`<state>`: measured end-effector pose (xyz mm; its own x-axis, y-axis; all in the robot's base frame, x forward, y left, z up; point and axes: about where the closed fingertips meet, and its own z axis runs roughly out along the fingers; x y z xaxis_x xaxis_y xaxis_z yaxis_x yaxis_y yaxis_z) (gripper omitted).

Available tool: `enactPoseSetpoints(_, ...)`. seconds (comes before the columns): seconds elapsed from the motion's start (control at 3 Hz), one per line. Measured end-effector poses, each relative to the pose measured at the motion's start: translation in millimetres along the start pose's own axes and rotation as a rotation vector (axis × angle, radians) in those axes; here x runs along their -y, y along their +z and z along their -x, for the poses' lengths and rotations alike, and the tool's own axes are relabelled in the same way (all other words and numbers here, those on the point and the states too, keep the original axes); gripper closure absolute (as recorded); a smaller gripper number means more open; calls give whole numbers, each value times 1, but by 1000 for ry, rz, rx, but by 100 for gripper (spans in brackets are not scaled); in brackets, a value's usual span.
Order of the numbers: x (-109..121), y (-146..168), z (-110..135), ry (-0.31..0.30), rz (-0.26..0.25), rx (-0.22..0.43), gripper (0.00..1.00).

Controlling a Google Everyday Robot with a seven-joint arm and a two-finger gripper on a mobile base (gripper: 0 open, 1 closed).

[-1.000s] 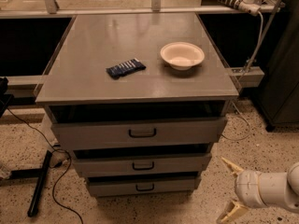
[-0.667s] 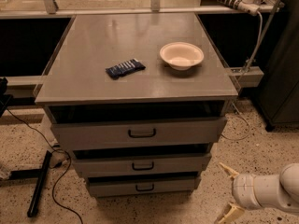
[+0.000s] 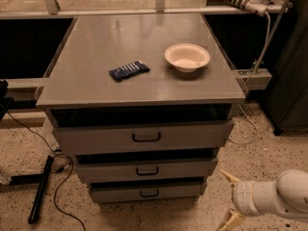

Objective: Close top drawer

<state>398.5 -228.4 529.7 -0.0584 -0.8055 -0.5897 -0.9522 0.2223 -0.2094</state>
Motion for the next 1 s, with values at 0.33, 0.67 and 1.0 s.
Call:
enactPoseSetpoints(0.33, -3, 43, -19, -54, 8, -46, 0)
enactPoseSetpoints(0.67, 1, 81, -44, -75, -3, -65, 0)
enactPoseSetpoints(1.0, 23, 145, -70, -100, -31, -18, 0)
